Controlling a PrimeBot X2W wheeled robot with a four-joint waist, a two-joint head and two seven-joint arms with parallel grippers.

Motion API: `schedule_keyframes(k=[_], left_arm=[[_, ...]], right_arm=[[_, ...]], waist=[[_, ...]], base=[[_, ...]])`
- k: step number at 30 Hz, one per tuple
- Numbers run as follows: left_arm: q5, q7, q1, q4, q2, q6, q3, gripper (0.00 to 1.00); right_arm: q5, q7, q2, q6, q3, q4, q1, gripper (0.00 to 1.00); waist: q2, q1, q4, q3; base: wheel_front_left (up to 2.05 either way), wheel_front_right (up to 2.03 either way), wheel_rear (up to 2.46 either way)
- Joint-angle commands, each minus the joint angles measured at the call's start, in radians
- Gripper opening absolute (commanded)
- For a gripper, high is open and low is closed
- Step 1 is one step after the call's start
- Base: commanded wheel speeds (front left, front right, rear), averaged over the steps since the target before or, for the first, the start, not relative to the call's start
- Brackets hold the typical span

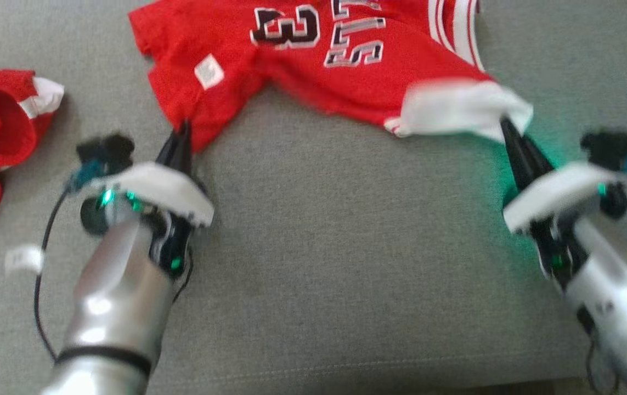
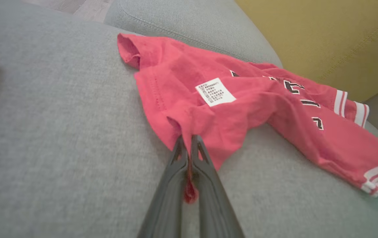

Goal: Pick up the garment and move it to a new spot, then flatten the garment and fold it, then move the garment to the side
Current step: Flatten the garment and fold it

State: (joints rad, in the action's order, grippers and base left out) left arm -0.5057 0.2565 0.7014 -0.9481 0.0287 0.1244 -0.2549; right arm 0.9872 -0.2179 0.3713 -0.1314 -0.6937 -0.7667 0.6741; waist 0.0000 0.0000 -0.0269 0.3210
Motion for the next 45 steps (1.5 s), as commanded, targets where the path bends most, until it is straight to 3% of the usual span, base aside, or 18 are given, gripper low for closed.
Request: schedule_keyframes(k=[1, 10, 18, 27, 31, 36, 45], left_arm=[[0.017, 0.005, -0.035, 0.078, 0.048, 0.004, 0.045, 0.0], [0.083, 0.005, -0.331, 0.356, 0.125, -0.024, 0.08, 0.0], [0.081, -0.071, -0.561, 0.605, 0.177, -0.07, 0.079, 0.0], [0.047, -0.212, -0.824, 0.899, 0.207, -0.16, 0.104, 0.0], [0.038, -0.252, -0.877, 0.967, 0.215, -0.175, 0.101, 0.0], [0.029, -0.281, -0.888, 0.999, 0.217, -0.181, 0.095, 0.0], [-0.003, -0.333, -0.844, 1.01, 0.219, -0.173, 0.087, 0.0]], right_arm=[[0.008, -0.025, 0.027, 0.001, 0.023, 0.058, -0.058, 0.0], [-0.036, -0.022, 0.095, 0.001, 0.162, 0.313, -0.404, 0.0], [-0.127, 0.163, 0.097, 0.001, 0.342, 0.577, -0.725, 0.0], [-0.295, 0.414, -0.036, 0.001, 0.582, 0.864, -1.0, 0.0], [-0.356, 0.489, -0.09, 0.001, 0.635, 0.945, -1.038, 0.0], [-0.397, 0.527, -0.113, 0.001, 0.655, 0.987, -1.031, 0.0], [-0.484, 0.51, -0.096, 0.001, 0.644, 0.98, -0.851, 0.0]], waist=[[0.0, 0.0, -0.012, -0.022], [0.0, 0.0, -0.019, -0.117], [0.0, 0.0, -0.03, -0.184], [0.0, 0.0, -0.046, -0.238], [0.0, 0.0, -0.041, -0.243], [0.0, 0.0, -0.032, -0.245], [0.0, 0.0, -0.027, -0.219]], base=[[0.0, 0.0, 0.0], [0.0, 0.0, 0.0], [0.0, 0.0, 0.0], [0.0, 0.0, 0.0], [0.0, 0.0, 0.0], [0.0, 0.0, 0.0], [0.0, 0.0, 0.0]])
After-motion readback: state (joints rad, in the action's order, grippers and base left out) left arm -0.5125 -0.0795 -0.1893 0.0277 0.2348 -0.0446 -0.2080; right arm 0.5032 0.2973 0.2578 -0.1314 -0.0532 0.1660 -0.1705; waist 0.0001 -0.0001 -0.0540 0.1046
